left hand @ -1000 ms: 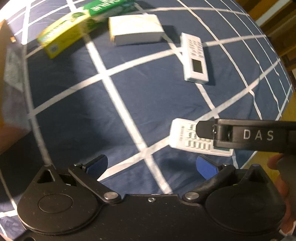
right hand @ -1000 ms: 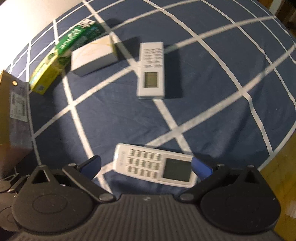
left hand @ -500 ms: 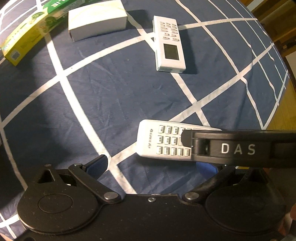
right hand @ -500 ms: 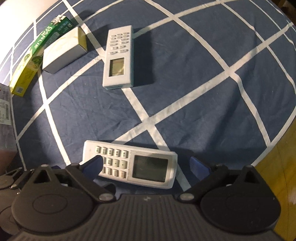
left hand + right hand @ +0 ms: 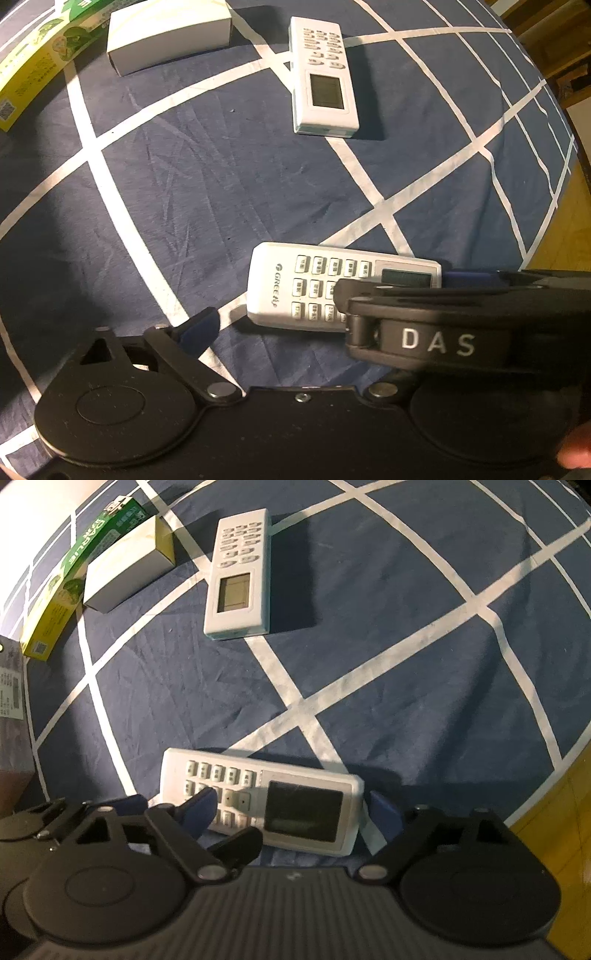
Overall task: Organize objects
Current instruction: 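Close the right gripper on the white GREE remote, then lift the remote with the right gripper and carry it over the box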
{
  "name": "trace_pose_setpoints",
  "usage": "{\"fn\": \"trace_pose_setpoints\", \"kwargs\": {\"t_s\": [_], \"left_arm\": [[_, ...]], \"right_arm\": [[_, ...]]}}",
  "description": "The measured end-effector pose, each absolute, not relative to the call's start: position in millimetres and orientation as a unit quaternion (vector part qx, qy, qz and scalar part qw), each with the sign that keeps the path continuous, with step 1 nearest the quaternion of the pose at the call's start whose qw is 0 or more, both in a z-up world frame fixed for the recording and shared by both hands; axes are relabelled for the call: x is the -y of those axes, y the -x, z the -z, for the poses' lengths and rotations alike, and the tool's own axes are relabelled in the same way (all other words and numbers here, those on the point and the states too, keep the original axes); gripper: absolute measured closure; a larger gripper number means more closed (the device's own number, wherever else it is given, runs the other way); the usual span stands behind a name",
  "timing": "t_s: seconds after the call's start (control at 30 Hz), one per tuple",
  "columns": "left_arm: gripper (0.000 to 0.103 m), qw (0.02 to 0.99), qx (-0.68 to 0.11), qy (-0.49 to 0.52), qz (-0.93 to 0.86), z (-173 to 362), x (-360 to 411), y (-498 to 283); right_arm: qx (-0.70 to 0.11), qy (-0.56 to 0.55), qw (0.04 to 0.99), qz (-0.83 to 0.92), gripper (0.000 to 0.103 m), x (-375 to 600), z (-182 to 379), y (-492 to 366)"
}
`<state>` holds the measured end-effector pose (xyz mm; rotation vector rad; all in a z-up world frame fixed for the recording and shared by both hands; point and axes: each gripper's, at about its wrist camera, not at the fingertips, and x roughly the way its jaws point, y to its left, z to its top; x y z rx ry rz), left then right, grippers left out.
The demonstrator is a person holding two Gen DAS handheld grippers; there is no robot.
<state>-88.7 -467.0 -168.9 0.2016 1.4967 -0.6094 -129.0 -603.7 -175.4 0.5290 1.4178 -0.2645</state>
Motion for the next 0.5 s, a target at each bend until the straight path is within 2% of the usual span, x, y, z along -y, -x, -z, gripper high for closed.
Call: {"fn": "trace_pose_setpoints", "kwargs": {"t_s": [0.13,0.5], "left_arm": [[0.017,0.685,-0.672,-0.083,0.27,173.6,469.3,88.1],[0.021,0.688,-0.67,-0.084,0.268,174.1,472.5,83.0]], "right_arm": [[-0.641,-0.237,0.721,0.116,0.019,603.3,176.7,126.7],[-0.638,-0.224,0.73,0.103,0.021,600.3,173.3,118.3]]}}
